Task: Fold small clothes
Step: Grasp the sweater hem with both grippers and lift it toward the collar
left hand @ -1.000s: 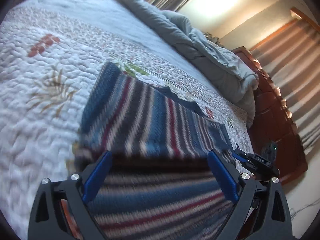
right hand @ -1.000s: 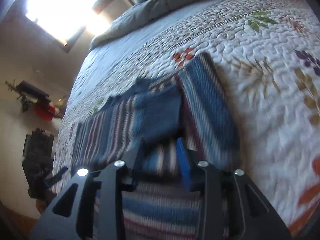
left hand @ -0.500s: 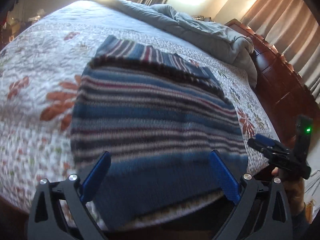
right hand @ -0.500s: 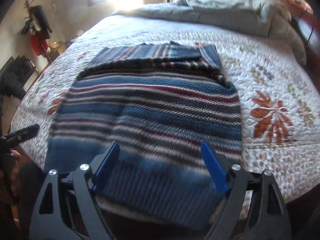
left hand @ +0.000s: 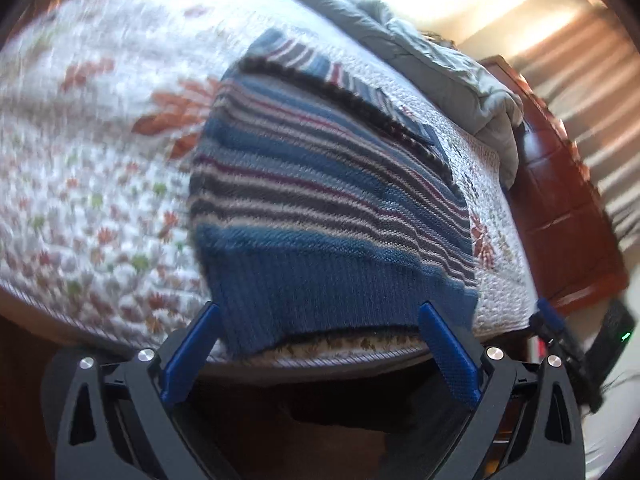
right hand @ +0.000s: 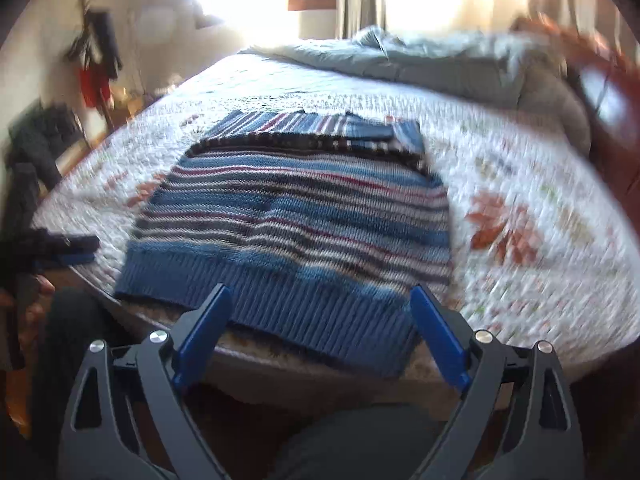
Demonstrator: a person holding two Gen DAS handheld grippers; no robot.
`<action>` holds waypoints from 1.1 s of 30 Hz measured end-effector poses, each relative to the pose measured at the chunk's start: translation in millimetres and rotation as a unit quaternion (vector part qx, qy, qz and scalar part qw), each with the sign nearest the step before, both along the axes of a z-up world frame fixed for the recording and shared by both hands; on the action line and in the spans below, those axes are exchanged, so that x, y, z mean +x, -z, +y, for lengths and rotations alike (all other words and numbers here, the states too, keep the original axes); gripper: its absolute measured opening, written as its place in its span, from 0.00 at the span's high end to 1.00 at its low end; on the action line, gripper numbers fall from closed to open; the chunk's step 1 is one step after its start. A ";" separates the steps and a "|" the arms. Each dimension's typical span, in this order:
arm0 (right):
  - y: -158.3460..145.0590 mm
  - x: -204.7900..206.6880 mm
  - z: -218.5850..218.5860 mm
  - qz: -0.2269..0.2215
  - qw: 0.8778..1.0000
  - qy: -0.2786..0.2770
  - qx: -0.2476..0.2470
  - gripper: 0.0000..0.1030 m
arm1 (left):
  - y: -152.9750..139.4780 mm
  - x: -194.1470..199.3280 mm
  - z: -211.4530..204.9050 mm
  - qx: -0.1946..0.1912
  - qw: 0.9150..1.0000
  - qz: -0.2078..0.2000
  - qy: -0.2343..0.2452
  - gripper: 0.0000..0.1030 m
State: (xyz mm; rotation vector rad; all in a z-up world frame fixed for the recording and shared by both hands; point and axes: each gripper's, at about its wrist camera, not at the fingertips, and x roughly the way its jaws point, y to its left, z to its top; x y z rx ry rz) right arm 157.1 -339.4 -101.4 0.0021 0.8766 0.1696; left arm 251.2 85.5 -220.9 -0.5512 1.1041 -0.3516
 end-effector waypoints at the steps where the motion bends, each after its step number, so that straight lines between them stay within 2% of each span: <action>1: 4.0 1.2 -12.1 0.009 0.999 0.010 0.036 0.12 | 6.3 3.5 5.3 -0.019 1.000 0.017 -0.004 0.04; 3: 16.7 7.1 -46.2 0.039 0.990 0.046 0.128 0.13 | 15.4 6.6 12.2 -0.044 0.998 0.034 -0.015 0.04; 4: 22.4 8.9 -58.3 0.051 0.983 0.059 0.164 0.19 | 19.7 8.0 15.3 -0.055 0.997 0.042 -0.020 0.04; 5: 32.8 12.7 -77.9 0.070 0.969 0.076 0.224 0.24 | 26.3 10.5 19.6 -0.070 0.996 0.053 -0.024 0.04; 6: 43.7 16.8 -93.5 0.092 0.953 0.090 0.273 0.35 | 29.7 12.1 21.3 -0.078 0.995 0.058 -0.026 0.04; 7: 51.3 19.2 -103.0 0.107 0.941 0.100 0.306 0.42 | 33.8 13.3 23.5 -0.088 0.994 0.064 -0.028 0.04; 8: 64.0 22.9 -117.4 0.123 0.923 0.114 0.347 0.42 | 37.8 14.9 25.8 -0.097 0.992 0.069 -0.030 0.04; 13: 94.6 30.8 -137.1 0.171 0.893 0.132 0.394 0.40 | 46.5 19.4 29.7 -0.117 0.990 0.068 -0.026 0.04; 16: 109.0 29.2 -141.2 0.183 0.889 0.150 0.393 0.37 | 58.0 20.8 33.3 -0.124 0.988 0.086 -0.037 0.04; 19: 118.6 29.6 -146.3 0.190 0.885 0.159 0.393 0.34 | 67.1 22.5 30.2 -0.136 0.985 0.103 -0.026 0.04; 23: 133.6 26.5 -147.1 0.207 0.882 0.165 0.391 0.33 | 70.6 24.3 25.3 -0.127 0.986 0.109 -0.026 0.04; 33: 140.9 32.2 -144.1 0.221 0.877 0.152 0.398 0.32 | 80.4 32.7 16.5 -0.142 0.982 0.119 -0.019 0.06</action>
